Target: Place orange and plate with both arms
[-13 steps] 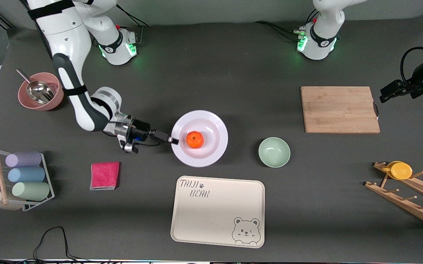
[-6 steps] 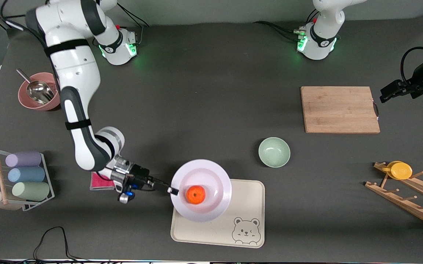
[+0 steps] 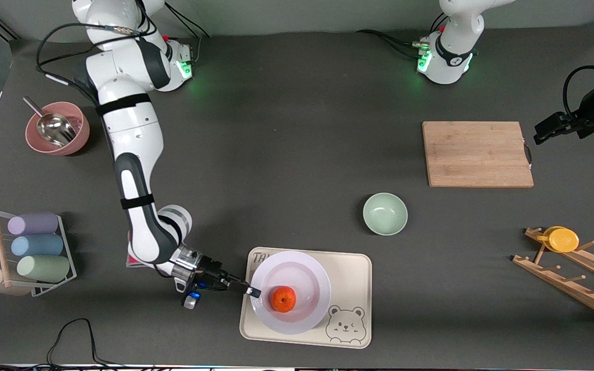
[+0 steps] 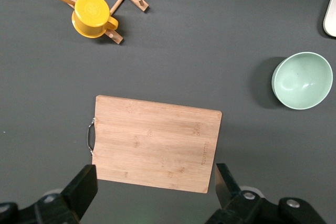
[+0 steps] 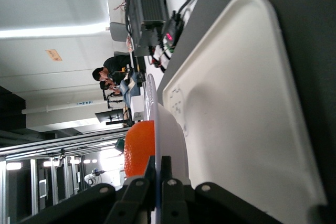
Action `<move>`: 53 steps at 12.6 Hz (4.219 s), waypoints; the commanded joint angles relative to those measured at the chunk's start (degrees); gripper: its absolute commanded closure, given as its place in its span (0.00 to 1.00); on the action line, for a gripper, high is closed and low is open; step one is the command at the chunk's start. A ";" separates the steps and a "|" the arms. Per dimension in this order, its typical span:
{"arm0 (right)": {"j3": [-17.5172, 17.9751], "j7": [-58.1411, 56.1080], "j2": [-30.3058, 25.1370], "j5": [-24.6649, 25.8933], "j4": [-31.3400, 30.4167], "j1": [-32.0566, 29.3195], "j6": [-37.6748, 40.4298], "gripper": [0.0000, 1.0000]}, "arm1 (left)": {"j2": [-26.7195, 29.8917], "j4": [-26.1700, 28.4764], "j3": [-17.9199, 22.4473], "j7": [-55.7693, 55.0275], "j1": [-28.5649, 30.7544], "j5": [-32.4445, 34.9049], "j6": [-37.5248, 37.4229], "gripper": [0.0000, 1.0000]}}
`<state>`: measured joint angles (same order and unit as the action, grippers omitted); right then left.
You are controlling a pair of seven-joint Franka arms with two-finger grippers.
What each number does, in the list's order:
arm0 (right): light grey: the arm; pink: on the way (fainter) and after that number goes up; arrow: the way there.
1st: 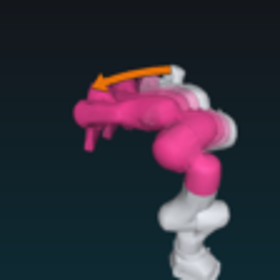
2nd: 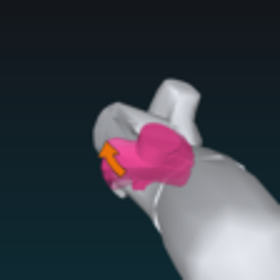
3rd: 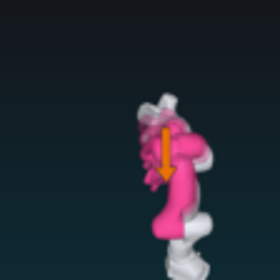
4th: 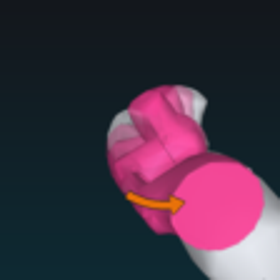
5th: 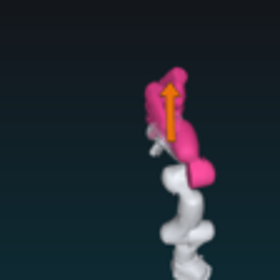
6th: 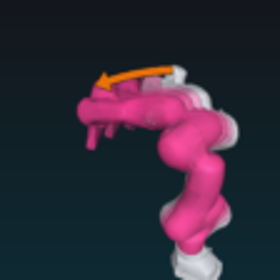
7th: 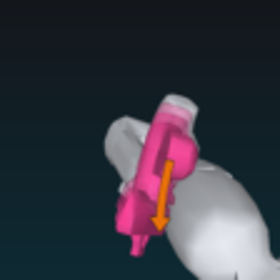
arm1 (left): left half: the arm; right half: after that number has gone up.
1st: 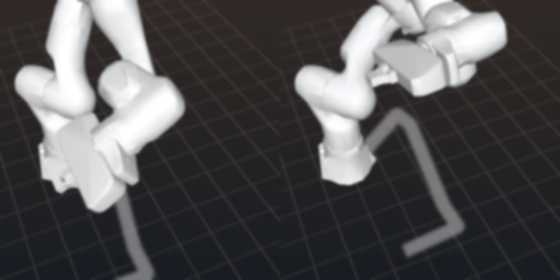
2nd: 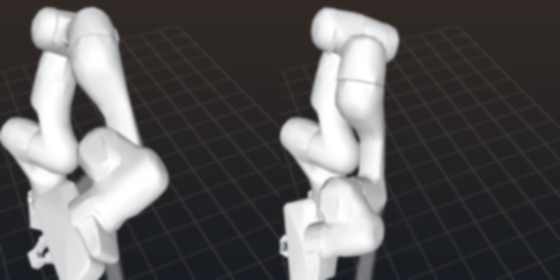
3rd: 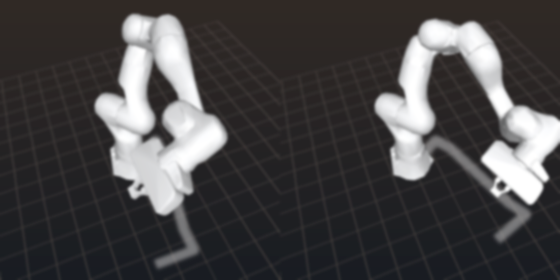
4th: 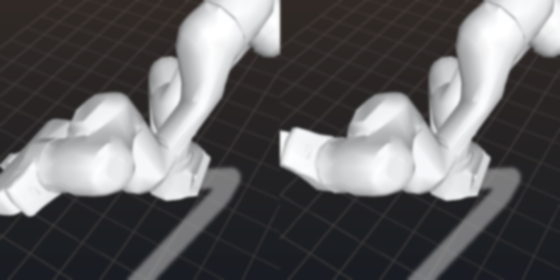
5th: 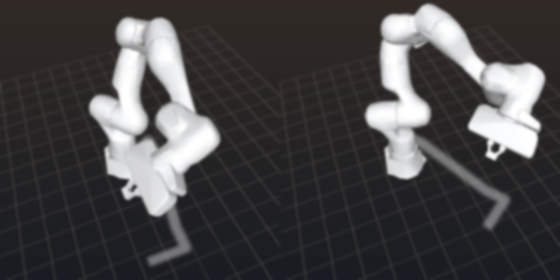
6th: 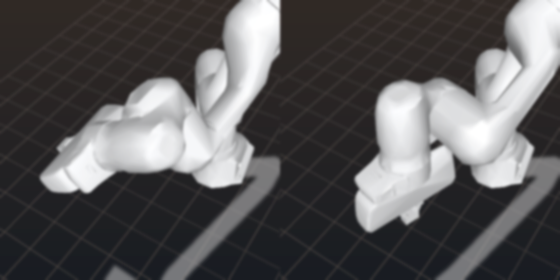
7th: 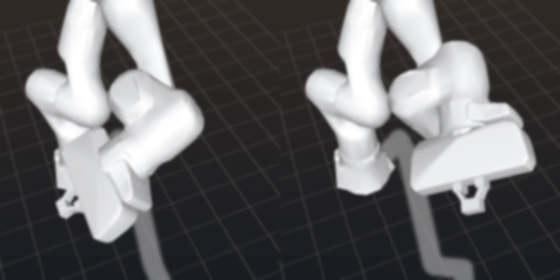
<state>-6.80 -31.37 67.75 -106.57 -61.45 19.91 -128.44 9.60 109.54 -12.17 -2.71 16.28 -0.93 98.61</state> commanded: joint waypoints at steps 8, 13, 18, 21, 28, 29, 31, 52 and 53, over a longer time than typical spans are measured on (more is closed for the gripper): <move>2.58 -2.91 4.93 0.57 6.43 1.18 -5.51 0.01 | 1.21 0.32 0.31 0.34 -0.11 -0.56 -0.35 0.00; 1.09 1.64 1.69 6.50 5.90 0.65 -5.50 0.00 | 1.21 0.32 0.31 0.25 -0.20 -0.56 -0.35 0.00; -3.57 15.80 -8.84 38.02 -1.01 1.18 -5.33 0.00 | 1.12 0.41 0.31 0.34 -0.20 -0.56 -0.17 0.00; -5.49 17.82 -18.06 54.49 -11.28 1.88 -3.58 0.00 | 1.04 0.50 0.31 0.34 -0.20 -0.48 0.00 0.00; -41.50 17.13 -34.34 72.44 -29.34 26.12 14.68 0.00 | 0.95 0.67 0.13 -0.10 -0.55 -0.12 0.61 0.00; -43.80 16.26 -36.18 75.51 -29.34 26.92 18.80 0.00 | 0.77 0.67 0.13 -0.10 -0.55 -0.12 1.14 0.00; -45.05 17.64 -41.01 78.95 -29.26 26.84 24.27 0.00 | 1.03 0.67 0.22 -0.10 -0.12 -0.12 1.32 0.00; -52.09 18.18 -48.24 90.57 -19.68 25.00 45.29 0.00 | 2.00 -0.12 -0.04 0.51 -0.64 0.67 1.14 0.00; -51.91 18.18 -48.93 90.57 -20.02 24.82 45.38 0.00 | 2.00 -0.73 -0.22 -0.01 -0.81 0.84 1.23 0.00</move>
<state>-58.61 -14.31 19.81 -15.63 -81.77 44.49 -85.17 10.08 108.95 -12.31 -2.71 16.26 -0.76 99.58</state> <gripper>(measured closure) 0.000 0.000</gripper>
